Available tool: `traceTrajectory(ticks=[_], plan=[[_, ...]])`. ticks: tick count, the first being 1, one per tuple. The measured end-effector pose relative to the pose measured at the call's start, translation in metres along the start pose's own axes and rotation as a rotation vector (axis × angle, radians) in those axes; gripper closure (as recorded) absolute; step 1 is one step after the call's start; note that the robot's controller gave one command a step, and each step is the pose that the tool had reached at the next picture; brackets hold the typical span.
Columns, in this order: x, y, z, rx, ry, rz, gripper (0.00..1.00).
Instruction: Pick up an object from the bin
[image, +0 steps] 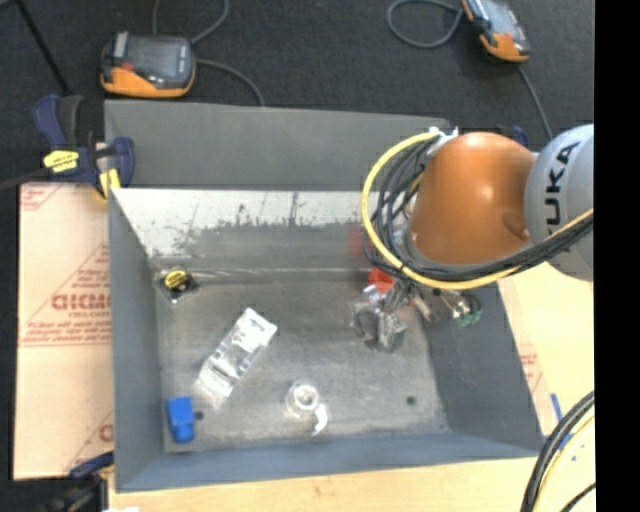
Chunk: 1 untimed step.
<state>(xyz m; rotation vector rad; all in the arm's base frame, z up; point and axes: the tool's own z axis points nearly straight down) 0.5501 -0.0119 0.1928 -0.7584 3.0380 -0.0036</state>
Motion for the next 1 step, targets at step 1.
traceTrajectory(ticks=[1], plan=[[-0.0034, -0.0150, -0.0446, 0.001, 0.001, -0.022, 1.00]])
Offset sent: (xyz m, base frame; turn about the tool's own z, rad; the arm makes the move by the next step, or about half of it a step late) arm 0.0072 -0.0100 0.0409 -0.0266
